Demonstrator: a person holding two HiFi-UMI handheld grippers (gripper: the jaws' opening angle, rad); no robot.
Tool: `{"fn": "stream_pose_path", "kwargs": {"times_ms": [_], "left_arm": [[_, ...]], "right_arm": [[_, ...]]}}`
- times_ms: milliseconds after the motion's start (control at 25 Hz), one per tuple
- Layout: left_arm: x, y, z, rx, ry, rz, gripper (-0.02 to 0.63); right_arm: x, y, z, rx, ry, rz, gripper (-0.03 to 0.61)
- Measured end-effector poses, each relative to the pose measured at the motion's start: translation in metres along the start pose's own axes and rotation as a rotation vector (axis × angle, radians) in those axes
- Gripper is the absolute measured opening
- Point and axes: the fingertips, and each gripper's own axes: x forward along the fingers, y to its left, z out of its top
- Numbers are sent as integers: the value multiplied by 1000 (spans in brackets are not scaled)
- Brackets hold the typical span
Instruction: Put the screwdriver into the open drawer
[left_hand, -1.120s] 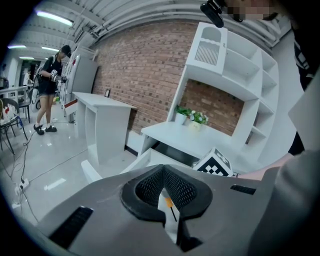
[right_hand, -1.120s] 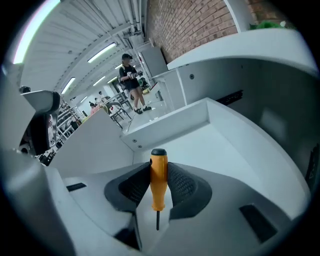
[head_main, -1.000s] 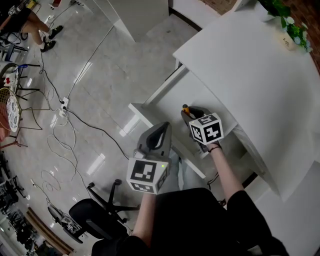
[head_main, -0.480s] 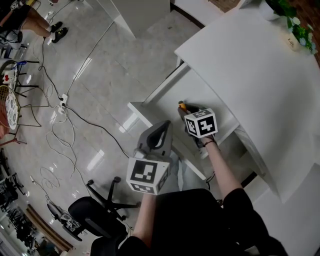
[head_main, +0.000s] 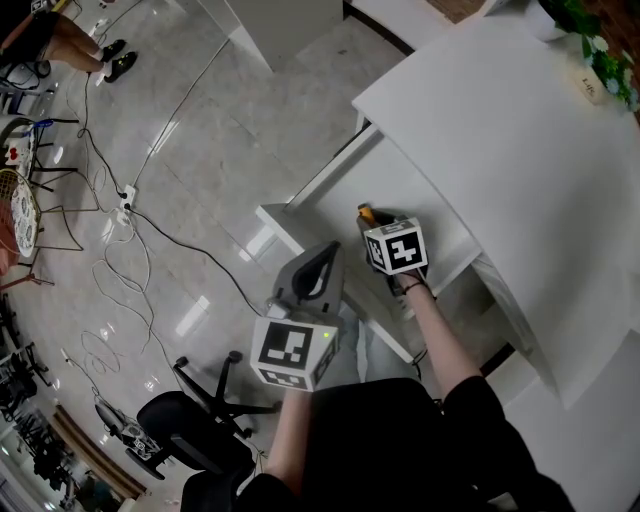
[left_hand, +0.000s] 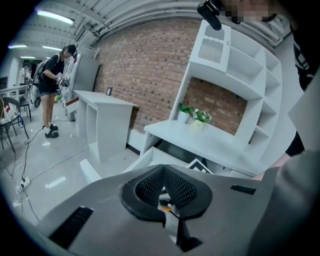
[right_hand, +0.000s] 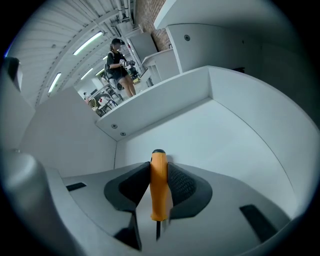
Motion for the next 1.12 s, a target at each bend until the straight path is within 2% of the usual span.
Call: {"fn": "stream_pose_path", "kwargs": {"times_ms": [480, 720, 960, 1040, 1120], "left_arm": [[2, 1, -1, 6, 10, -1, 9], [-1, 1, 3, 14, 6, -2, 9], [-7, 0, 15, 42, -11, -4, 9], [-11, 0, 20, 49, -21, -2, 9], [-15, -1, 23, 51, -30, -4, 9]], "right_arm": [[4, -2, -1, -13, 20, -32, 115], [0, 0, 4, 26, -20, -21, 152], [-16, 2, 17, 54, -69, 0, 153], [-26, 5, 23, 50, -88, 8, 139], [-37, 10, 27, 31, -102, 16, 91]]}}
